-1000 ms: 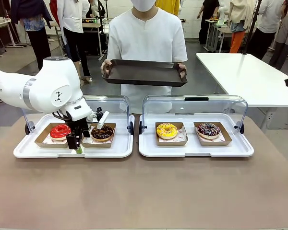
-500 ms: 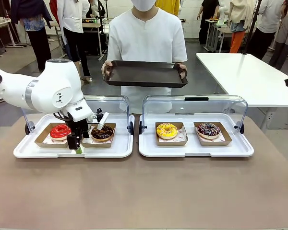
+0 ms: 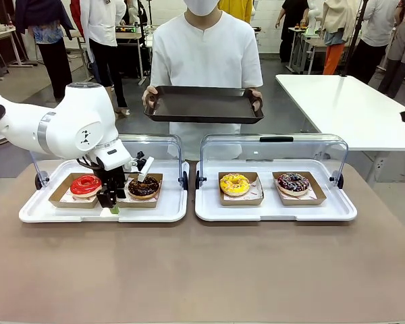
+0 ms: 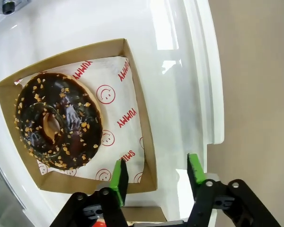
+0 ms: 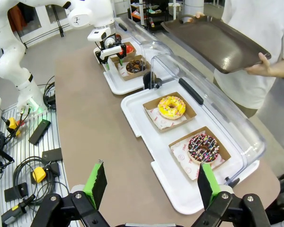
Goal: Provide the desired donut to the person.
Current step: Pick up and lift the Paper togo box containing the Donut pointed at by the person.
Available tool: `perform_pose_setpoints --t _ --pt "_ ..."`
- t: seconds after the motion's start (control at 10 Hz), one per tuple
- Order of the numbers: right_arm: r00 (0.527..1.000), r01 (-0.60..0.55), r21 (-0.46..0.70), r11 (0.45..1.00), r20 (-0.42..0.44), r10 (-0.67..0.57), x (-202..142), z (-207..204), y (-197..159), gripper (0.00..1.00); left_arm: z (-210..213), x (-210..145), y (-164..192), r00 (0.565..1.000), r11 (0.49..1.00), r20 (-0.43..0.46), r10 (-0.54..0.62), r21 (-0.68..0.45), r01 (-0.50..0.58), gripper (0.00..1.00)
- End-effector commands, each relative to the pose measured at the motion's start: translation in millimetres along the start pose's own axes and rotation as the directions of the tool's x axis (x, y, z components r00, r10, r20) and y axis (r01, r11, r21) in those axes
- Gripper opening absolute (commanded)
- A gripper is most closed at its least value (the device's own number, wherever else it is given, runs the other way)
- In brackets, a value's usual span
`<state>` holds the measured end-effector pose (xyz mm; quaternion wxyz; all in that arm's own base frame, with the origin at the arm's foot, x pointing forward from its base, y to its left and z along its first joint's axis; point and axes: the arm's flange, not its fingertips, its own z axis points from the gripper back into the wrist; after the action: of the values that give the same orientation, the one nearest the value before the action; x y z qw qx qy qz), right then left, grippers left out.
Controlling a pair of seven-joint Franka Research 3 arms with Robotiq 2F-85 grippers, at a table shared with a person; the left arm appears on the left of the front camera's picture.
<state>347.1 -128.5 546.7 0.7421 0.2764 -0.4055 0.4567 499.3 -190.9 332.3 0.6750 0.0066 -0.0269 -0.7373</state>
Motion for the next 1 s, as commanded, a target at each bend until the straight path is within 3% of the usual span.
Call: perform_pose_setpoints --t 0.0,0.9 --pt "1.000 -0.006 0.004 1.000 0.021 0.006 0.2 -1.0 -1.1 1.00 3.0 -1.0 2.2 1.000 1.000 0.002 0.013 0.019 -0.013 0.00" --pt "1.000 -0.006 0.004 1.000 0.021 0.006 0.2 -1.0 -1.1 1.00 0.9 -1.8 2.2 1.000 1.000 0.004 0.008 0.004 -0.008 0.00"
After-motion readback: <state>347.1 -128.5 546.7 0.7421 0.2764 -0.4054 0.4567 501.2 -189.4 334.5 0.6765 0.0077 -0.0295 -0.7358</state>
